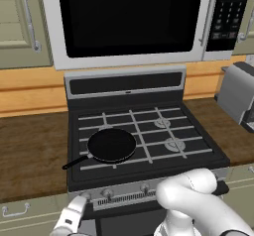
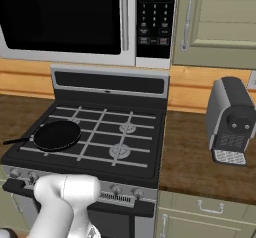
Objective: Turn off the front left burner of the stove.
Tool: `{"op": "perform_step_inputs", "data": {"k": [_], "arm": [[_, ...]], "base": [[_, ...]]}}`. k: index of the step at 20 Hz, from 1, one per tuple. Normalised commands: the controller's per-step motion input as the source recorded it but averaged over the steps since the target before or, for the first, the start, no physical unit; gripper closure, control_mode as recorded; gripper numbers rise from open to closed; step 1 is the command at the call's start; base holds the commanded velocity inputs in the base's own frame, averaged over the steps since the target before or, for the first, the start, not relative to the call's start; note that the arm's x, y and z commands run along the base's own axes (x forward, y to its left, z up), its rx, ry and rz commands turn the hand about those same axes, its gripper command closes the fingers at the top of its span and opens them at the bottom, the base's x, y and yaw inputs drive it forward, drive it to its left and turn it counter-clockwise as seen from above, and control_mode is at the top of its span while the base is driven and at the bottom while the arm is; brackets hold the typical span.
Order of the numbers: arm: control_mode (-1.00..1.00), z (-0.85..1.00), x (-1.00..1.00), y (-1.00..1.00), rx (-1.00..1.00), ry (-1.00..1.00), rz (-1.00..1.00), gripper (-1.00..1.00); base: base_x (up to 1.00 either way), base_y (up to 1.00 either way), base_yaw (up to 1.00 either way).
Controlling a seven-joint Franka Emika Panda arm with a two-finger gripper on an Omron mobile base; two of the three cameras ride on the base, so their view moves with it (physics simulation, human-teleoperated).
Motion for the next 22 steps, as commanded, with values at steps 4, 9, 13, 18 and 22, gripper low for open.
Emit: {"op": "perform_step_inputs", "data": {"k": [4,9,13,18,22], "arm": [[-1.00,-0.34,0.22,-0.16,0.08,-0.16,0.00,-1.00],[-1.00,-0.37,0.13,-0.23,0.24,-0.25,0.00,-1.00],[-1.00,-0.24,0.27,-0.22,0.16,-0.28,0.00,-1.00],[-1.00,-0.04,0.41,-0.18,0.02,-0.21,0.03,-1.00],[-1.00,-0.02,0.09,-0.08,0.02,-0.27,0.12,-1.00]], "base": [[0.00,0.00,0.00],[0.00,0.00,0.00],[0.00,0.00,0.00],[0.00,0.00,0.00],[0.00,0.00,0.00]]}}
